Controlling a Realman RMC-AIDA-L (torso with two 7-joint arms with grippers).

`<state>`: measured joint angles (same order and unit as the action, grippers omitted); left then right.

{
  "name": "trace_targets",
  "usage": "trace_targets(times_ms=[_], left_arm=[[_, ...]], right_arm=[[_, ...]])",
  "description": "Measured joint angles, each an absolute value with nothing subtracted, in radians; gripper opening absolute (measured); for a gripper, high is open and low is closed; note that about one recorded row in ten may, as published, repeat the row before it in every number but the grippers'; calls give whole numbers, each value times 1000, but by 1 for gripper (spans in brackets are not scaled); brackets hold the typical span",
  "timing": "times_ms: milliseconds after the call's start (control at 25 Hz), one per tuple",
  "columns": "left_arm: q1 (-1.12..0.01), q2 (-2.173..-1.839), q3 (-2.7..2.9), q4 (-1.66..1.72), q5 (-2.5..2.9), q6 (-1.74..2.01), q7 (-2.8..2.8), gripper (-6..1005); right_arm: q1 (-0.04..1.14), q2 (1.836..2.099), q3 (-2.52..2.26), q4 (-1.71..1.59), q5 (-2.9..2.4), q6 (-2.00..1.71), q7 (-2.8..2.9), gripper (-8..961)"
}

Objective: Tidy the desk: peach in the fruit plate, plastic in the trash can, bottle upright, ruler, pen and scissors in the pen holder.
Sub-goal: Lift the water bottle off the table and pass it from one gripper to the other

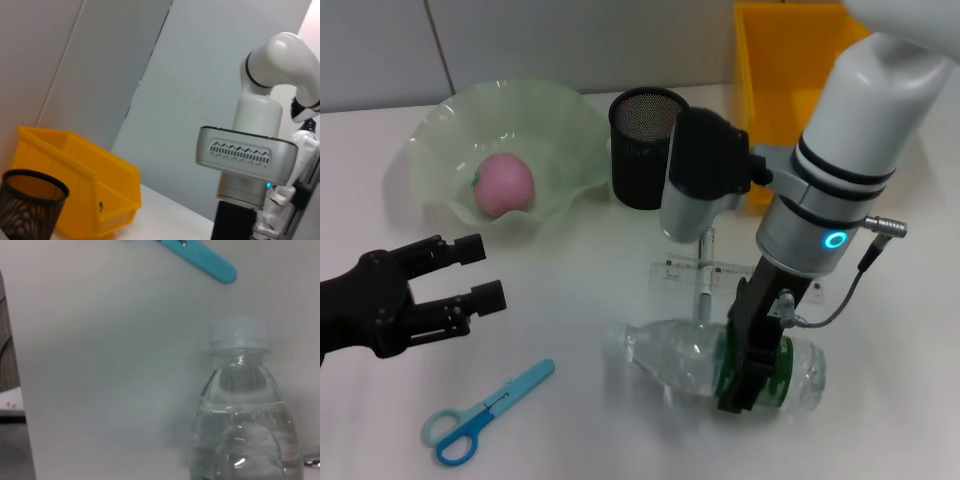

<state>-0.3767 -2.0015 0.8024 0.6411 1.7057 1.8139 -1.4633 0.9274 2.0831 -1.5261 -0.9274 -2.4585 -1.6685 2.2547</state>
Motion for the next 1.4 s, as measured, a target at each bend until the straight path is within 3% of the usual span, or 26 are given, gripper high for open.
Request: trace_targets(times_ms=[360, 1080, 1400], left_arm=[[-371, -2021, 698, 637, 1706, 1808, -1462, 757], [-404, -2059, 526, 513, 1706, 1789, -1456, 753], [-431, -2061, 523, 442, 1695, 1774, -1439, 752]], right_arm=[[881, 2081, -1337, -970, -2362, -1663, 2153, 774], [682, 2079, -1155, -916, -1926, -1526, 1800, 779], [689, 2079, -1159, -783, -1746, -1496, 1629, 781]])
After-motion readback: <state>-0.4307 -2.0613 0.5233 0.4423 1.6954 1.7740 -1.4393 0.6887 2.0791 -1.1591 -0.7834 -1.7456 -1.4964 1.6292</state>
